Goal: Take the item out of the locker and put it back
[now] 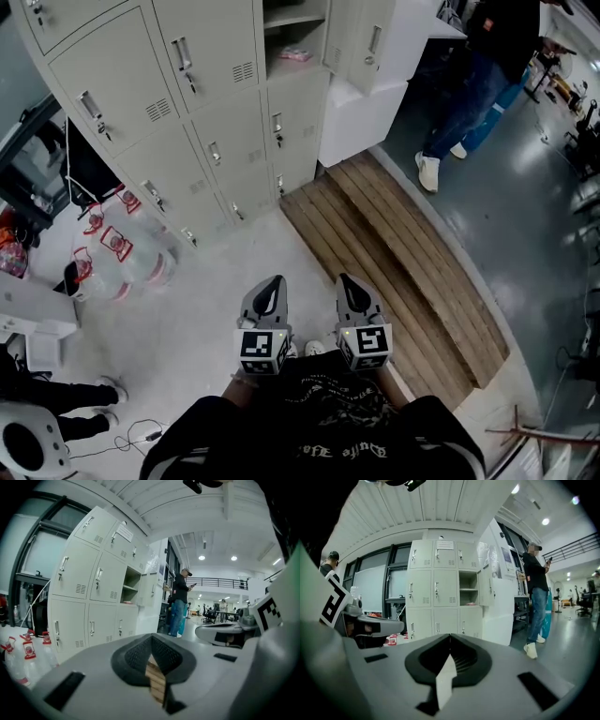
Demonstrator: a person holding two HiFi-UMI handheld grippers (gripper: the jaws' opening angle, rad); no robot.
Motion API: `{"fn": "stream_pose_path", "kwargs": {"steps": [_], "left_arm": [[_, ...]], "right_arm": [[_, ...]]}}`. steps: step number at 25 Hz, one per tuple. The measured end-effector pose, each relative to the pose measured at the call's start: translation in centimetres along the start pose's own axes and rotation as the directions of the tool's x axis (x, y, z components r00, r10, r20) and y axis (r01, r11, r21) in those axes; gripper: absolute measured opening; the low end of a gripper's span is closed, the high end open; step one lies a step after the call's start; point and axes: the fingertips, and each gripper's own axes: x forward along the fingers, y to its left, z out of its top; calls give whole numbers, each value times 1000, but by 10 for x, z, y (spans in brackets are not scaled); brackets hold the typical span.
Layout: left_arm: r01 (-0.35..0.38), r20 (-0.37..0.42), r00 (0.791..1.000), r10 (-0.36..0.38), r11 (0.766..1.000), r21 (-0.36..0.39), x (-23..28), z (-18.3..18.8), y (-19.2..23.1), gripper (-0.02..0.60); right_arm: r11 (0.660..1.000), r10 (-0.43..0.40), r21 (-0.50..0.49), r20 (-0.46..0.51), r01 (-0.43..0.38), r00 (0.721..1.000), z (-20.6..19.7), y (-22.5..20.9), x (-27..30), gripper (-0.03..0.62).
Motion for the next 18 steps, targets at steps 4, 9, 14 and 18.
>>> {"fn": "stream_pose_path", "kwargs": {"steps": [4,9,14,18], "left_arm": [[13,-4,1000,-13,1000,10,-2,-1,13,6],[40,-13,999,-40,999,11,0,-4,24,6],[50,-45,998,-49,999,13,9,-13,32,6],[37,-17,999,-37,999,8,26,-12,38,6]], "right_arm": [[1000,-11,-3,11,11,1000,3,9,7,5],[1000,-21,11,8,21,1000,-1,20,15,5],[999,-37,16,-8,38,999,-5,15,21,5],[999,-38,26,5,38,999,-7,2,40,5]]}}
